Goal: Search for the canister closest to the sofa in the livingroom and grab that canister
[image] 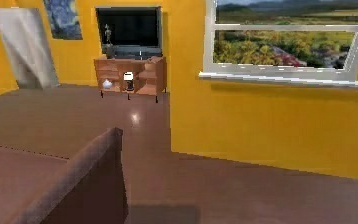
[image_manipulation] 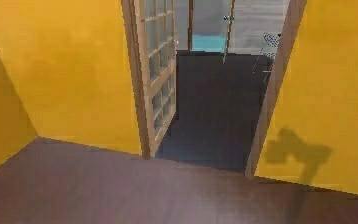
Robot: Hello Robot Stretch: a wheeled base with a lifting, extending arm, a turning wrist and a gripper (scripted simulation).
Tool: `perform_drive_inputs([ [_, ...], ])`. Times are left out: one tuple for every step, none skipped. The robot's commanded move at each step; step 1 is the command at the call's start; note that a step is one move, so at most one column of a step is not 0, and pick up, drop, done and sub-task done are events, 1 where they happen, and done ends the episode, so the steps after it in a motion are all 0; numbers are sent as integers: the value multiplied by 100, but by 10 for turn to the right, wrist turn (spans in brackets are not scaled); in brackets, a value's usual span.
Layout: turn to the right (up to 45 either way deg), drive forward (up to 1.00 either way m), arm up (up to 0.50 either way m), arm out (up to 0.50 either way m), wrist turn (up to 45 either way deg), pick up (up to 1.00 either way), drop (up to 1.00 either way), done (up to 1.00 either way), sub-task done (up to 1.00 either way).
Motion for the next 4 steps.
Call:
perform_drive_inputs([
  [0,100,0,0,0,0,0,0,0],
  [0,25,0,0,0,0,0,0,0],
  [-360,0,0,0,0,0,0,0,0],
  [0,60,0,0,0,0,0,0,0],
])
